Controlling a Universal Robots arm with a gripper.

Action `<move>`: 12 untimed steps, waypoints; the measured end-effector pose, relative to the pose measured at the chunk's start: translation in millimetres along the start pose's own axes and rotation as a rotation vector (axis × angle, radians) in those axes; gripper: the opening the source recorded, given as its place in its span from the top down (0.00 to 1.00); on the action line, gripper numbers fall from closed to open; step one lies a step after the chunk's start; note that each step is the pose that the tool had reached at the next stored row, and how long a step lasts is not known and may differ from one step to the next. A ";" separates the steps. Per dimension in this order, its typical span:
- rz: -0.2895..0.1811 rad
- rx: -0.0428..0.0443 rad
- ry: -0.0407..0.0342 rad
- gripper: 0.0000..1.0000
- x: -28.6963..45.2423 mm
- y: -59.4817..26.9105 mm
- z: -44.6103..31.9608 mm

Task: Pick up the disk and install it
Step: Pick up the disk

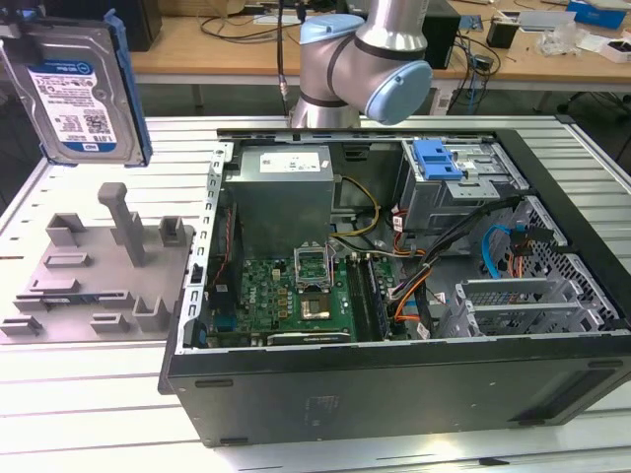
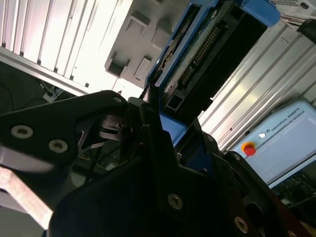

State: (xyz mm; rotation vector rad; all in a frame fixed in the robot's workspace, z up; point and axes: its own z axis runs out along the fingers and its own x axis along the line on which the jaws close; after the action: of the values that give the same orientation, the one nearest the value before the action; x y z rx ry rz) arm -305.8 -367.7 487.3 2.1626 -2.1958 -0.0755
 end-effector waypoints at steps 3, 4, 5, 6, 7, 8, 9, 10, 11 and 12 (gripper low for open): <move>0.000 -0.0075 0.0001 0.63 5.6 -13.7 -1.7; 0.000 -0.0100 0.0001 0.63 8.5 -20.1 -2.6; 0.000 -0.0116 0.0002 0.63 10.5 -24.7 -3.2; 0.000 -0.0124 0.0002 0.63 12.2 -28.7 -3.7; 0.000 -0.0126 0.0002 0.63 13.9 -32.6 -4.1; 0.000 -0.0127 0.0002 0.63 15.3 -35.8 -4.5; 0.000 -0.0127 0.0002 0.63 17.0 -39.6 -5.0; 0.000 -0.0128 0.0002 0.63 18.3 -42.9 -5.3; 0.000 -0.0128 0.0002 0.63 20.2 -47.6 -5.7; -0.001 -0.0128 0.0002 0.63 21.6 -51.1 -6.0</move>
State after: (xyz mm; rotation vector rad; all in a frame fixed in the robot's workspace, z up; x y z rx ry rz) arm -254.7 -390.0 489.6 2.1565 -2.1886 -0.0892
